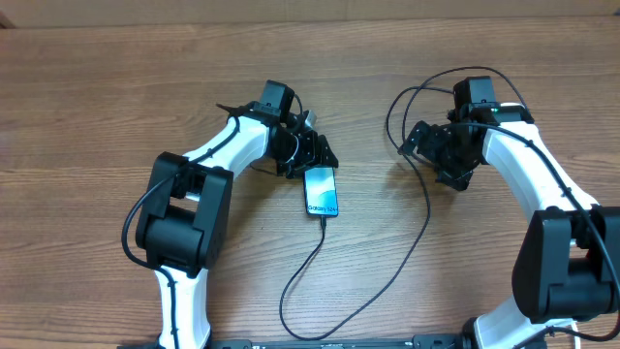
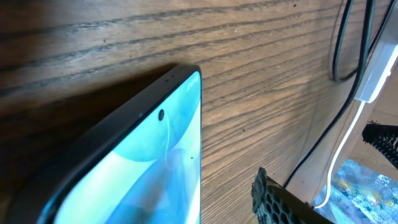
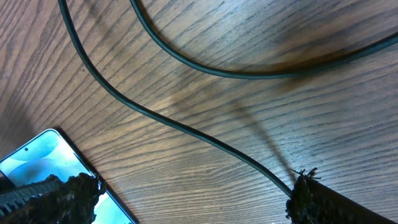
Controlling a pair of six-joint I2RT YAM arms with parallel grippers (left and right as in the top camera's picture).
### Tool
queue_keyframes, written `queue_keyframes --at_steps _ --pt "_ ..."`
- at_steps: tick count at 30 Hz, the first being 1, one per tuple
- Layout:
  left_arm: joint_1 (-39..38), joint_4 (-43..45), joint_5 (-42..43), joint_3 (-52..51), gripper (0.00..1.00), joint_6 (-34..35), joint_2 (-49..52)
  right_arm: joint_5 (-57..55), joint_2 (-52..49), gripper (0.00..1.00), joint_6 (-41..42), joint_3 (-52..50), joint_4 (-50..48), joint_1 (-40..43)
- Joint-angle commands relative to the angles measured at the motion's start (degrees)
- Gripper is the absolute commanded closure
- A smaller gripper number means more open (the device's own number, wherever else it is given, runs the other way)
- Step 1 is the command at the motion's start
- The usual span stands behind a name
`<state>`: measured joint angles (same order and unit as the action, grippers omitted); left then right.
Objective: Plug charger to phone and switch on socket
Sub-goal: 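Open the left gripper and release the phone on the table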
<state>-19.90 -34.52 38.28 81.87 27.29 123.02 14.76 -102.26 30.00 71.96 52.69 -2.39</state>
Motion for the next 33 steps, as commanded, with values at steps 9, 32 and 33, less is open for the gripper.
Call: queue_keyframes --at_steps 9,32,33 --pt "-0.37 -2.99 -7.72 -0.81 0.37 -0.07 1.05 -0.59 1.86 0.0 -0.07 0.48 0.17 -0.15" --pt "-0.26 -7.67 -13.29 -0.81 0.33 -0.07 1.05 -0.59 1.86 0.0 -0.07 0.48 0.35 -0.15" --pt "-0.26 -7.78 -13.4 -0.81 0.33 -0.04 1.05 -0.59 1.86 0.0 -0.07 0.48 0.37 -0.15"
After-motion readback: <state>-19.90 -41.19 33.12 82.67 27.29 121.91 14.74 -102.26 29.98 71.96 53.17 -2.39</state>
